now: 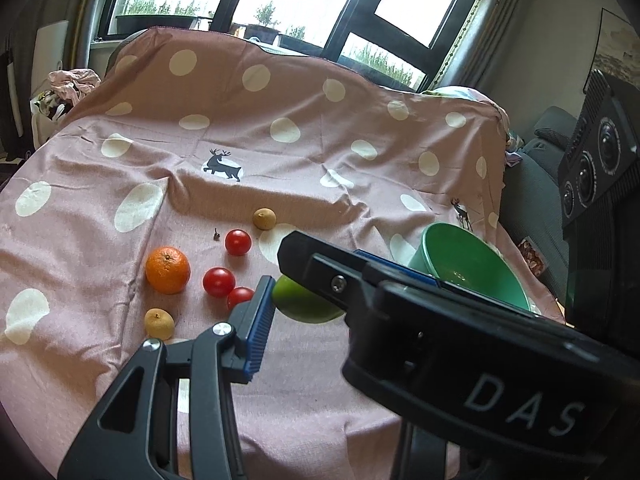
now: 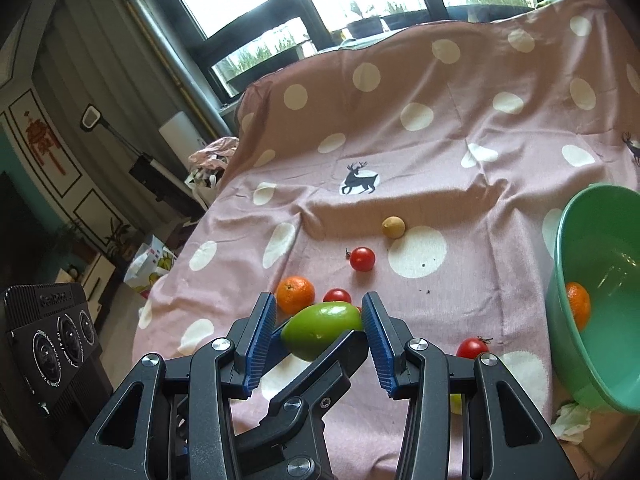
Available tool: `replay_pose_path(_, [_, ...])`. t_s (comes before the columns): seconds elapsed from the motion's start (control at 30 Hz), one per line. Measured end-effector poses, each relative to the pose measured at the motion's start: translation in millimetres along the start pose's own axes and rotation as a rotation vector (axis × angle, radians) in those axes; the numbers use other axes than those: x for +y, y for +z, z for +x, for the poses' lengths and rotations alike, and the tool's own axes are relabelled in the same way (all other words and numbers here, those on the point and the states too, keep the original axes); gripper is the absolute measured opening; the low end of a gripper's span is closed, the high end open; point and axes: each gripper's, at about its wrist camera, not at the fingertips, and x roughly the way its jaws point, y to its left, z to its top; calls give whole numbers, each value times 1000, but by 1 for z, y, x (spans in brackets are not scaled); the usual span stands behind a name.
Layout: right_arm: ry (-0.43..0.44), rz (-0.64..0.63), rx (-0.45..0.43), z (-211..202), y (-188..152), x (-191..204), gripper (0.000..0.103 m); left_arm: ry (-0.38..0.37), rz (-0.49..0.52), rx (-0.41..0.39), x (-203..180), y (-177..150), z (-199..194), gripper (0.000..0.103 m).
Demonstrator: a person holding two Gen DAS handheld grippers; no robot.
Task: Organize fruits
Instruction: 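Lift the green fruit with the right gripper and carry it into the bowl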
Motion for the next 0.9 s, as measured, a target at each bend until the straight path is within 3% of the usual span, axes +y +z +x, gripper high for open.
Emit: replay_pose_path(0.9, [-59, -55, -12, -14, 3, -9, 48, -37, 58, -12, -23, 0, 4, 42])
